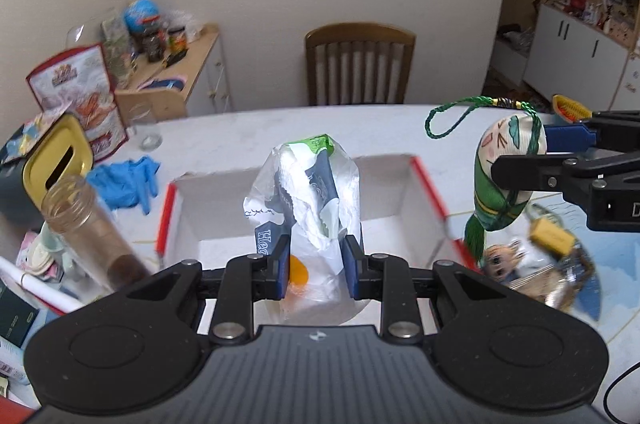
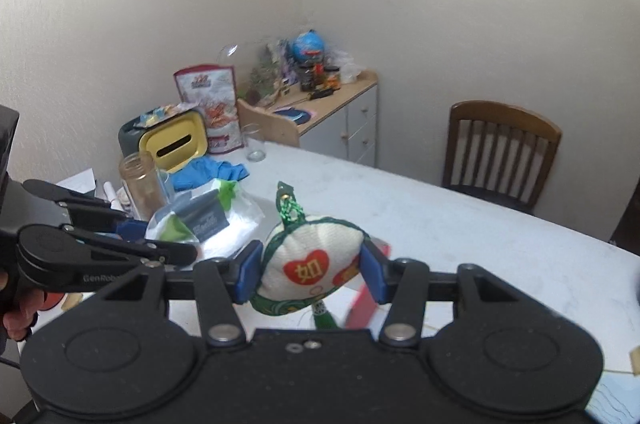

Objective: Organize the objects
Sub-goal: 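Carry the white bag and sachet into the red box with both grippers, then open both grippers to drop the bag and sachet into the box, then move both grippers back over the remaining items on the mat, then grasp the gold foil bag with the left gripper while the right grasps the bead bracelet, then carry the foil bag and bracelet into the red box with both grippers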

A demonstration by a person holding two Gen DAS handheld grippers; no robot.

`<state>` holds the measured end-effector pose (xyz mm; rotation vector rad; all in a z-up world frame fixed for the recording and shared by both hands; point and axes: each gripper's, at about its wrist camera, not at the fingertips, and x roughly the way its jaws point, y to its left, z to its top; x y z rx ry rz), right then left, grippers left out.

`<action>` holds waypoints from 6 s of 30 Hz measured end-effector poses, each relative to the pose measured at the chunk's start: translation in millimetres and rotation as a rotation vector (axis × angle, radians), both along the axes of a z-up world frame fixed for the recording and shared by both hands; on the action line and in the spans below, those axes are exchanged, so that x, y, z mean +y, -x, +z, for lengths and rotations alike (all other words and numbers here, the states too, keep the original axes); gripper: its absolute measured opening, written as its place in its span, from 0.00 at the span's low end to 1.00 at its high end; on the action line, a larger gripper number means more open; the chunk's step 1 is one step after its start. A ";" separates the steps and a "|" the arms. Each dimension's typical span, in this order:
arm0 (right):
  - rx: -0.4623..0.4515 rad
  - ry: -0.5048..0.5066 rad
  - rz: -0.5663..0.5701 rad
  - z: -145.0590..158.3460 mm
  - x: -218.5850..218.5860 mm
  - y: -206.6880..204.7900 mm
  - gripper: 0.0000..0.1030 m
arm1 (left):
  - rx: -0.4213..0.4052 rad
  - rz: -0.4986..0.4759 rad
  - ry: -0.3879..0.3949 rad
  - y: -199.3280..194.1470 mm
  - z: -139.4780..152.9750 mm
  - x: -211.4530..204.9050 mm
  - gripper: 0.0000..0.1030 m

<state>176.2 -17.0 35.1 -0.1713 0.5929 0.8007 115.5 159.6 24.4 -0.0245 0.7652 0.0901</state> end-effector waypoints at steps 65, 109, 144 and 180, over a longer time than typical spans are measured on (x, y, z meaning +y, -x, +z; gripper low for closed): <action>0.132 0.093 0.003 -46.2 21.7 26.5 0.73 | 0.069 -0.041 0.016 -5.6 -32.9 -3.7 0.67; 0.209 0.193 -0.169 -130.3 -243.4 56.3 0.92 | 0.063 -0.174 0.078 -11.9 -83.2 -234.3 1.00; 0.275 0.218 -0.219 -173.8 -252.2 -51.7 0.52 | 0.171 -0.075 0.205 -59.0 -138.1 -256.0 0.71; 0.167 0.079 -0.247 -93.8 -272.2 3.8 0.07 | 0.144 -0.133 0.203 -28.0 -88.9 -245.3 0.34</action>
